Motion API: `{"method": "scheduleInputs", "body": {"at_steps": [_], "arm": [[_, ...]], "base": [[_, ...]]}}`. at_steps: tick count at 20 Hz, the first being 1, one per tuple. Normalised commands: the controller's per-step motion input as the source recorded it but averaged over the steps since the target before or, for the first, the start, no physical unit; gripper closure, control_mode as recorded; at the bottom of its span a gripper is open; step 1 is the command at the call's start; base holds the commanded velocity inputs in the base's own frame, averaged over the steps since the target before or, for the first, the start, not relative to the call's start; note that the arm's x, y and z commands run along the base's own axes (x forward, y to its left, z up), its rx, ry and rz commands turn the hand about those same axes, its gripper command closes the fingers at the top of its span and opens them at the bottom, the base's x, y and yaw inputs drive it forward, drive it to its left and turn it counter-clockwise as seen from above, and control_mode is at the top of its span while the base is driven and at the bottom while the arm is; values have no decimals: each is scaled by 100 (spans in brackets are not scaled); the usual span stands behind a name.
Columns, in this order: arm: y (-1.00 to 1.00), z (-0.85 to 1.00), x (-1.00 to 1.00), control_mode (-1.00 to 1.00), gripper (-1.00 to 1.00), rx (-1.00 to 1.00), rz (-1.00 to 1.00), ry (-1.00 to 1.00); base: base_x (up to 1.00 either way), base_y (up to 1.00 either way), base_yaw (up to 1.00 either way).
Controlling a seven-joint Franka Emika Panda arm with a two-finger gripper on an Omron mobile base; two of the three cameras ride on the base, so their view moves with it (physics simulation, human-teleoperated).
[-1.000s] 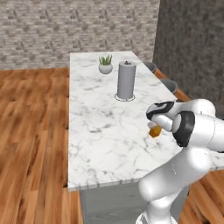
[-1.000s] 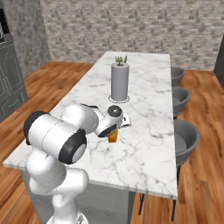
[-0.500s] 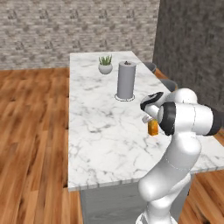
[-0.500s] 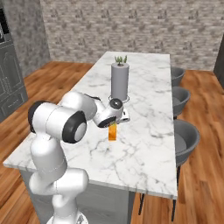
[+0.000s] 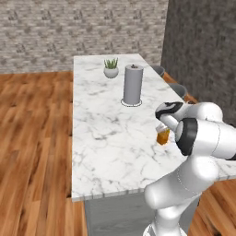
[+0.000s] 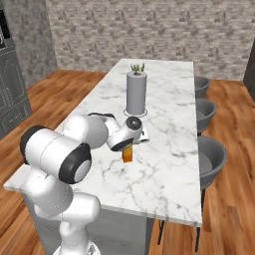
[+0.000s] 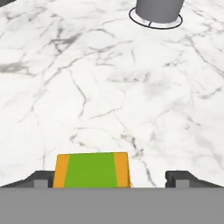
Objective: Move the drinks to the dining counter.
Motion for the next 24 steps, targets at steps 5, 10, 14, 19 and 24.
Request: {"method": "scheduleInputs", "body": {"at_steps": [5, 10, 14, 19, 24], "arm": [[0, 22, -2, -100, -100, 0, 0, 0], [0, 54, -2, -100, -100, 0, 0, 0], [0, 44, -48, -100, -100, 0, 0, -7], [0, 26, -96, -100, -100, 0, 0, -27], [16, 36, -84, -100, -100, -1, 3, -29]], "base": [[0, 0, 0], [0, 0, 0], [0, 0, 0], [0, 0, 0], [0, 0, 0]]}}
